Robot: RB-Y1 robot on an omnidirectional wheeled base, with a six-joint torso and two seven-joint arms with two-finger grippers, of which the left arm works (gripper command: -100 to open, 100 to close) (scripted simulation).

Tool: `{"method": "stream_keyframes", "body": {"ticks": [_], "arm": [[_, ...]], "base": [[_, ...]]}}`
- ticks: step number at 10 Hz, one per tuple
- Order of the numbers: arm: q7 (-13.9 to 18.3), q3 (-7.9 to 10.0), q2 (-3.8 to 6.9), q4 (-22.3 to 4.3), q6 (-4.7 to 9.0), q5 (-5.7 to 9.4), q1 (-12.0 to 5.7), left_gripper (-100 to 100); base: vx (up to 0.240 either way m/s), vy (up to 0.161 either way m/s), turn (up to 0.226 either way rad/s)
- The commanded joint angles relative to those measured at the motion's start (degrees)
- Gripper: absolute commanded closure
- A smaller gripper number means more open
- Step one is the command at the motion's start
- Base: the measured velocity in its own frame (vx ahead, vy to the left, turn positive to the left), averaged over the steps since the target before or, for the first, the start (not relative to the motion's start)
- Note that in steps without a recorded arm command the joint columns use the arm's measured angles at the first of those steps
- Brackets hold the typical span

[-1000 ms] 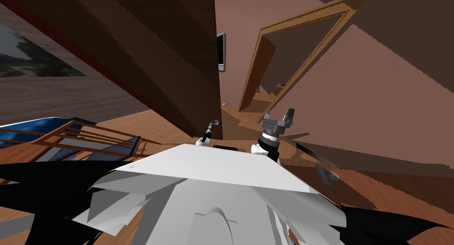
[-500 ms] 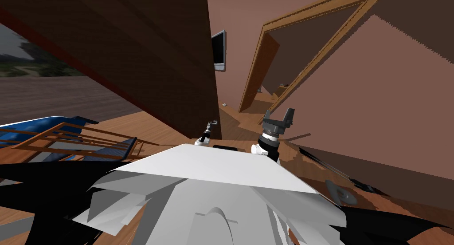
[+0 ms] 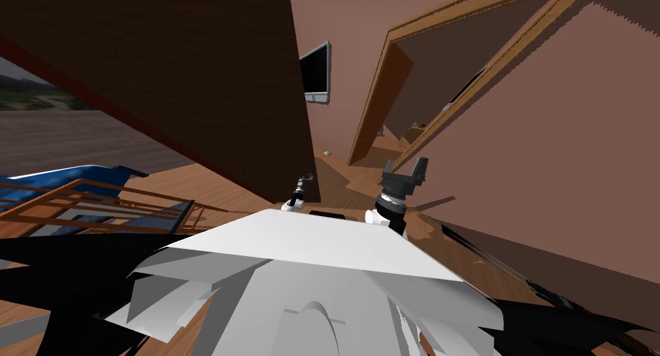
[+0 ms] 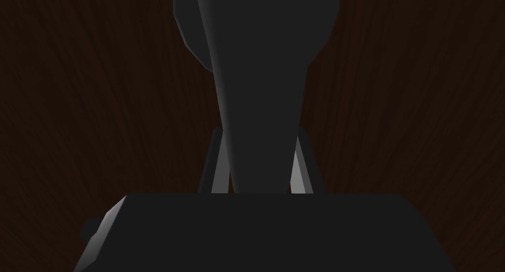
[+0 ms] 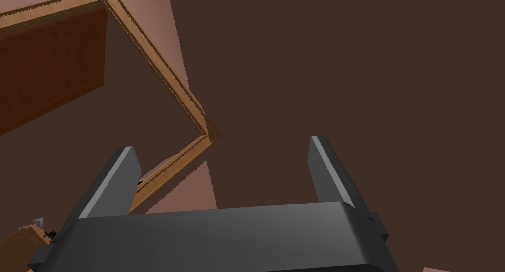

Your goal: Push the door open

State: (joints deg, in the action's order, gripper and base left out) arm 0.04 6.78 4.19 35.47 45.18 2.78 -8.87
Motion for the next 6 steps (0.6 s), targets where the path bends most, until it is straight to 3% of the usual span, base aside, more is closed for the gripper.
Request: {"method": "stream_keyframes", "body": {"ticks": [1,6], "arm": [[-0.5,1.51,0.48,0.8,-0.01,0.76,0.25,100],[-1.5,4.33,0.15,0.6,0.04,2.27,0.25,100]], "base": [[0.189,-0.117,0.081],[0.165,-0.09,0.066]]}}
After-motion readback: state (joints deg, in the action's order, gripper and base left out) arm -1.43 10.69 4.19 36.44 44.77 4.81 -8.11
